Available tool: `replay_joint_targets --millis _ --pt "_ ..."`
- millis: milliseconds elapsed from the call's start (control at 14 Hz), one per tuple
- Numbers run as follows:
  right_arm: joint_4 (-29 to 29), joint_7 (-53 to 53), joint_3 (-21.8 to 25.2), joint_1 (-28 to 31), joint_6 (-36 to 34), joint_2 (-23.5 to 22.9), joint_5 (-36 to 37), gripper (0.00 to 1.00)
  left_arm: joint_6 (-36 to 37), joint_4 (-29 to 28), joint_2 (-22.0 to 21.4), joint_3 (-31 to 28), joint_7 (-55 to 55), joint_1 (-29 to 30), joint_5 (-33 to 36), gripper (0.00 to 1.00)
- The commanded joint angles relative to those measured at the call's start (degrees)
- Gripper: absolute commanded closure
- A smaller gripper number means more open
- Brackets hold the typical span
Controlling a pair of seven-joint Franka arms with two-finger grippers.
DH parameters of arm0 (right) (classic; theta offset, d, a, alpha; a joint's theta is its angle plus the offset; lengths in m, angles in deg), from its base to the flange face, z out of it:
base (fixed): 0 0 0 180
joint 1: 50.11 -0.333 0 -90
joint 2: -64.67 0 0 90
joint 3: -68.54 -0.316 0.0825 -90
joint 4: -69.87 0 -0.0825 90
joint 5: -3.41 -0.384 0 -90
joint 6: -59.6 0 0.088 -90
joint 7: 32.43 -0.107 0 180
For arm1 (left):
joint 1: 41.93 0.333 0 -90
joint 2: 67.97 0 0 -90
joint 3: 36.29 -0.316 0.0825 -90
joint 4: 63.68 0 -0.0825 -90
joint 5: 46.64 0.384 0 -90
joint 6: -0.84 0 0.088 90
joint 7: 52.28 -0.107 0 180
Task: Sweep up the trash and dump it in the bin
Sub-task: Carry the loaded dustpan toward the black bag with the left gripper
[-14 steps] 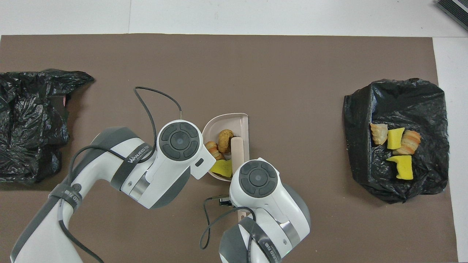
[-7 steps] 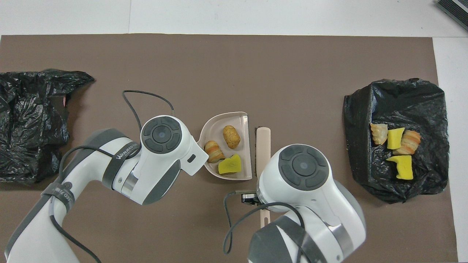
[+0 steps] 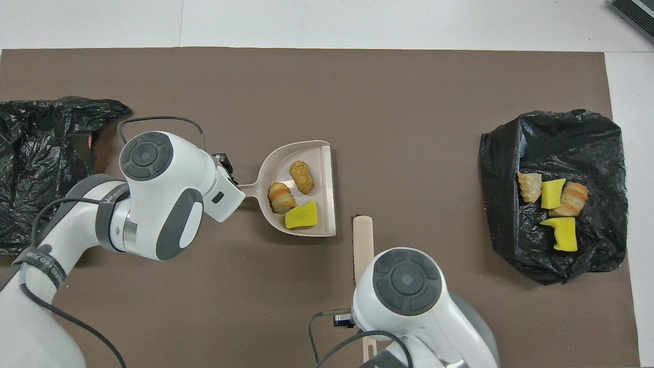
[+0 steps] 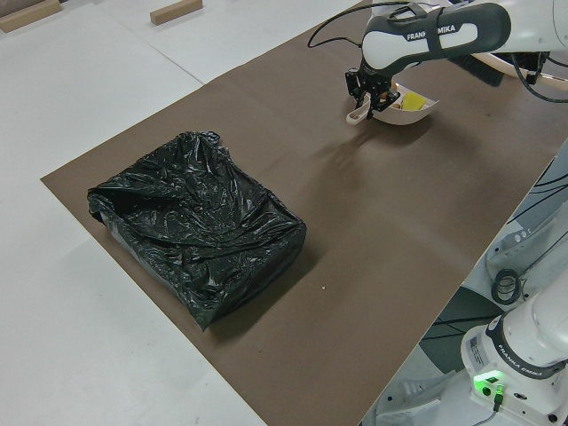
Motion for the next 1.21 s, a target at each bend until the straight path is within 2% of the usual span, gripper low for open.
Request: replay_joint_targets --millis 0,356,498,854,925,1068,1139 --pt "-5.5 -3.7 -0.2 -3.9 7.0 1.0 -1.7 1.00 -2.1 0.5 0.6 0.3 -6.6 3.2 -4.6 1.00" --pt "-9.2 -3.5 -0.2 -6.0 9.2 0.5 -1.7 1.00 0.0 5.5 2.1 0.2 -12.9 10.9 -5.7 1.00" --pt "-11.9 -3.0 -0.2 -6.3 13.2 -0.2 -1.7 1.00 4.8 9.6 2.2 0.2 -14.1 13.5 -5.4 1.00" --pt "-11.9 -3.6 -0.2 -8.3 16.6 -3.5 -1.7 1.00 15.5 17.0 1.8 -0.2 -18.8 21.2 -4.9 1.00" --pt "-11.9 -3.5 -0.2 -8.7 16.8 -3.6 -1.7 0.97 18.7 19.5 1.8 -0.5 -19.8 22.8 -4.8 1.00" --pt "-11.9 -3.1 -0.1 -8.5 17.1 -4.3 -1.7 0.86 22.9 23.1 2.0 -0.5 -23.3 27.1 -3.9 1.00" --pt "-11.9 -3.6 -0.1 -8.6 18.3 -5.6 -1.7 0.85 24.0 23.9 2.1 -0.5 -25.9 29.6 -2.4 1.00"
